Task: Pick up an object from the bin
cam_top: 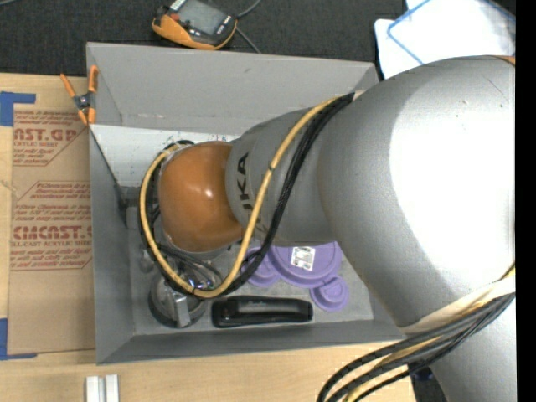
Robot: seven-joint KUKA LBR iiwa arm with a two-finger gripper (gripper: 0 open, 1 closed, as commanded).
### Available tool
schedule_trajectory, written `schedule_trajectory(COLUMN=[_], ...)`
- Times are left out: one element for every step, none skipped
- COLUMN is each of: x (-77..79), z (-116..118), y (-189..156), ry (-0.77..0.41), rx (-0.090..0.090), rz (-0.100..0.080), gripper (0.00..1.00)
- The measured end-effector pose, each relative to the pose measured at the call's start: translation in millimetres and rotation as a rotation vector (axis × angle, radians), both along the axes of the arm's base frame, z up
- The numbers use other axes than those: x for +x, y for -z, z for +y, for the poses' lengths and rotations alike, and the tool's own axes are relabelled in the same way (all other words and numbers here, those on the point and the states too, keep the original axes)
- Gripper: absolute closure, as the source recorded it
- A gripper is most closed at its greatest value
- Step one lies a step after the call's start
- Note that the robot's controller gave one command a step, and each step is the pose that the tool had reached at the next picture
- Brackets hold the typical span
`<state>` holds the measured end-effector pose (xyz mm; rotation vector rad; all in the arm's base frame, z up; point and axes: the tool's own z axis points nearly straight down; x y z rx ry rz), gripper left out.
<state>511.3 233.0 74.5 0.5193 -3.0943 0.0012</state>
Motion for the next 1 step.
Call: schedule_trajectory(x=[-12.5], z=[-3.4], y=[-38.4], ry=[-0.018], rx=[0.005], rz=[-0.008], gripper=[0.0])
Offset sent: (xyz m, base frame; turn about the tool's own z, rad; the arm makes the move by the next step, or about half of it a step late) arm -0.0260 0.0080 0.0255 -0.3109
